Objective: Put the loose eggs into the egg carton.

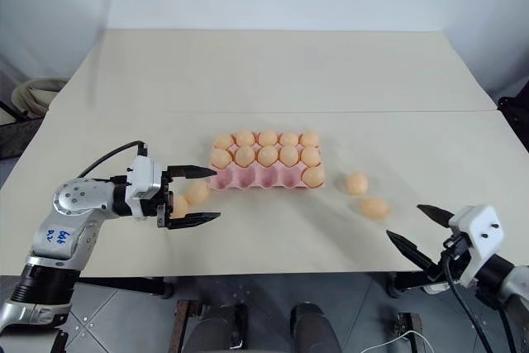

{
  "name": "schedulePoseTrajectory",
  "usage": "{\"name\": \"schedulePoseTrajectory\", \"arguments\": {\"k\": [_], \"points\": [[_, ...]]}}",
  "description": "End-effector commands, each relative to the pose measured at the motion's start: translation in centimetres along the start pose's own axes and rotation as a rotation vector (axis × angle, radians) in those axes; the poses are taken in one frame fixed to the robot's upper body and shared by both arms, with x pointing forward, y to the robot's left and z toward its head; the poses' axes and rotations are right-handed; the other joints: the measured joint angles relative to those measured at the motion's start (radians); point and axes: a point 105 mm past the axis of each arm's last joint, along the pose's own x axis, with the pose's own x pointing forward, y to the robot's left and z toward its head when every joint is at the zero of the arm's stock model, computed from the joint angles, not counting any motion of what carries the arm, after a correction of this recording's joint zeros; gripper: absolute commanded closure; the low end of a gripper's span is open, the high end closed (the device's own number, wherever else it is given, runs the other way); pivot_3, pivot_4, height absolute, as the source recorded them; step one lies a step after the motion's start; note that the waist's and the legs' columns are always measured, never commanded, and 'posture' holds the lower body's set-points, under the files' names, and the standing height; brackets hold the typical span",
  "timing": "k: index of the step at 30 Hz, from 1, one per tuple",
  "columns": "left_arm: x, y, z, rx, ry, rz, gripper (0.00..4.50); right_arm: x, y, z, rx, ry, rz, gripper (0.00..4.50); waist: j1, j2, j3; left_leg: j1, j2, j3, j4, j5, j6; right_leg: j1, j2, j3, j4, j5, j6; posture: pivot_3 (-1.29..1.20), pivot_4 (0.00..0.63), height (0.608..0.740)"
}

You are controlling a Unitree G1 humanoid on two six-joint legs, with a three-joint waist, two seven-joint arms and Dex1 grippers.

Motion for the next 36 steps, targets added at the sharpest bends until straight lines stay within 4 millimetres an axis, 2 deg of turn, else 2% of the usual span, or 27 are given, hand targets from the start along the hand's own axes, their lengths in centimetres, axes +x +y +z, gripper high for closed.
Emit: {"name": "schedulePoseTrajectory", "arguments": {"k": [1, 7, 11, 14, 19, 21, 24, 27, 32, 36], "points": [[-1.0, -0.1, 0.8, 0.014, -0.021, 0.027, 0.02, 1.3, -0.8, -0.7, -0.034, 0.072, 0.035, 0.00, -0.001, 0.000, 0.000, 0.002, 0.000, 0.000, 0.000, 0.000, 0.000, 0.003, 0.000, 0.000, -0.001, 0.000, 0.000, 0.00, 0.150, 0.740], [-2.1, -0.7, 0.6, 0.006, 0.000, 0.080, 0.02, 3.3, -2.1, -1.5, -0.049, 0.132, 0.083, 0.00, 0.010, 0.000, 0.000, 0.002, 0.000, 0.000, -0.003, -0.001, 0.000, 0.002, -0.002, -0.001, -0.003, -0.001, -0.001, 0.00, 0.150, 0.740], [-2.2, -1.1, 0.6, -0.001, 0.001, 0.104, 0.02, 4.3, -2.5, -1.4, -0.035, 0.111, 0.094, 0.00, 0.018, 0.001, 0.000, 0.000, 0.000, 0.000, -0.006, -0.001, 0.000, 0.000, -0.002, -0.001, -0.007, -0.001, -0.001, 0.00, 0.150, 0.740], [-2.4, -1.3, 0.6, -0.006, 0.006, 0.118, 0.00, 4.5, -2.7, -1.5, -0.039, 0.114, 0.096, 0.61, 0.017, 0.001, 0.000, -0.002, 0.000, 0.000, -0.006, -0.002, 0.000, -0.001, -0.002, -0.002, -0.008, -0.001, -0.001, 0.00, 0.150, 0.740], [-2.5, -1.3, 0.6, -0.012, 0.012, 0.136, 0.00, 4.0, -2.4, -1.4, -0.032, 0.103, 0.113, 2.33, 0.016, 0.001, 0.000, -0.004, 0.000, 0.000, -0.006, -0.002, 0.000, -0.003, -0.002, -0.002, -0.008, 0.000, -0.001, 0.00, 0.150, 0.740], [-2.6, -1.3, 0.6, -0.013, 0.014, 0.143, 0.00, 3.8, -2.1, -1.0, -0.028, 0.086, 0.131, 2.80, 0.016, 0.001, 0.000, -0.004, 0.000, 0.000, -0.006, -0.002, 0.000, -0.003, -0.001, -0.002, -0.007, 0.000, -0.001, 0.00, 0.150, 0.740], [-3.2, -0.9, 0.6, -0.015, 0.022, 0.186, 0.00, 3.6, -0.2, 0.9, -0.019, 0.031, 0.240, 2.91, 0.016, 0.001, 0.000, -0.004, 0.000, 0.000, -0.006, -0.001, 0.000, -0.003, -0.001, -0.002, -0.007, 0.000, -0.001, 0.00, 0.150, 0.740], [-4.7, -0.5, 0.3, -0.031, 0.036, 0.268, 0.00, 4.3, 2.2, 3.3, -0.049, -0.009, 0.358, 2.91, 0.003, 0.001, 0.000, -0.004, 0.000, 0.000, -0.006, -0.002, 0.000, -0.004, -0.001, -0.001, -0.006, 0.000, -0.001, 0.00, 0.150, 0.740], [-6.5, -1.5, -1.0, -0.091, 0.072, 0.360, 0.00, 8.9, 4.0, 7.4, -0.061, -0.088, 0.387, 2.91, -0.017, 0.000, 0.000, -0.003, 0.001, 0.000, -0.005, -0.001, 0.000, -0.004, -0.001, -0.001, -0.005, 0.000, -0.001, 0.00, 0.150, 0.740], [-6.8, -2.2, -1.6, -0.115, 0.089, 0.381, 0.00, 13.2, 3.6, 9.4, -0.067, -0.112, 0.298, 2.91, -0.007, 0.001, 0.000, -0.004, 0.000, -0.001, -0.006, -0.001, -0.002, -0.007, -0.002, -0.001, -0.003, -0.001, -0.002, 0.00, 0.150, 0.740]]}}
